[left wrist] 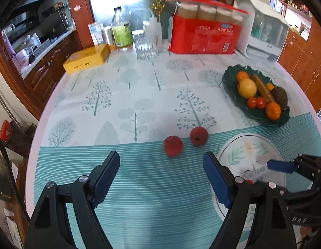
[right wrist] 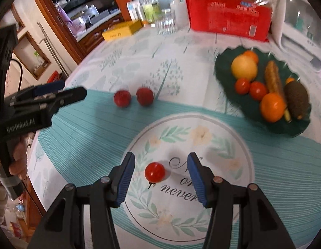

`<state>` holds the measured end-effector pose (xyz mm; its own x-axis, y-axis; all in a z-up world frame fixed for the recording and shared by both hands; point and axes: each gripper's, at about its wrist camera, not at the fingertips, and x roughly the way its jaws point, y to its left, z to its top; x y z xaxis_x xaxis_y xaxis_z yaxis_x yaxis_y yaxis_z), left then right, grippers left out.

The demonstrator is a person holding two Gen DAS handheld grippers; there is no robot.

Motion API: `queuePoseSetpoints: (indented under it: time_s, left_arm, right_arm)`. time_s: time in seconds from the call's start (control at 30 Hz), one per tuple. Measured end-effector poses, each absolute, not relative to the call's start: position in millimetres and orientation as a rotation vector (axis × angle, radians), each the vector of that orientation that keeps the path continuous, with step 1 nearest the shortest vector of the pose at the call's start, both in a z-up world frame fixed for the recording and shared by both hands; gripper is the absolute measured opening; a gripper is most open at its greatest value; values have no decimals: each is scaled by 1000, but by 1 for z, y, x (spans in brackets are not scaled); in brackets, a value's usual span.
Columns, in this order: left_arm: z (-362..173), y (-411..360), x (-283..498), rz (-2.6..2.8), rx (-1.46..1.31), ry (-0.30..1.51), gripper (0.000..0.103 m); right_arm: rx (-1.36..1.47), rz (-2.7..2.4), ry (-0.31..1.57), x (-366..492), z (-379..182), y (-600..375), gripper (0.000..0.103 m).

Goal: Organize fruits
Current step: 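Grasp the red lychee with the left tool while the right tool grasps the cherry tomato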

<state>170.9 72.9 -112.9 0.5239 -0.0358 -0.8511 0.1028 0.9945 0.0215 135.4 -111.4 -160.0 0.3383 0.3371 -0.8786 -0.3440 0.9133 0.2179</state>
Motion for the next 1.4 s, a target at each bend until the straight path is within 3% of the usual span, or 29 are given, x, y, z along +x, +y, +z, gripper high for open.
queuePoseSetpoints:
  time_s: [0.13, 0.6, 0.9, 1.07, 1.4]
  left_arm:
    - [-133, 76, 185, -89, 60, 1051, 81]
    - [-176, 78, 226, -96, 19, 1126, 75]
    - [-193, 65, 236, -139, 52, 1177, 56]
    - [-195, 54, 238, -166, 85, 1178, 32]
    - [-189, 47, 225, -171, 128, 1166, 31]
  right_arm:
    - [-18, 447, 1177, 137, -177, -106, 52]
    - [-155, 445, 1170, 131, -187, -90, 32]
    - [-195, 449, 1154, 128, -183, -86, 27]
    - [-175, 450, 1154, 127, -181, -88, 26]
    - [-137, 447, 1149, 124, -177, -93, 26]
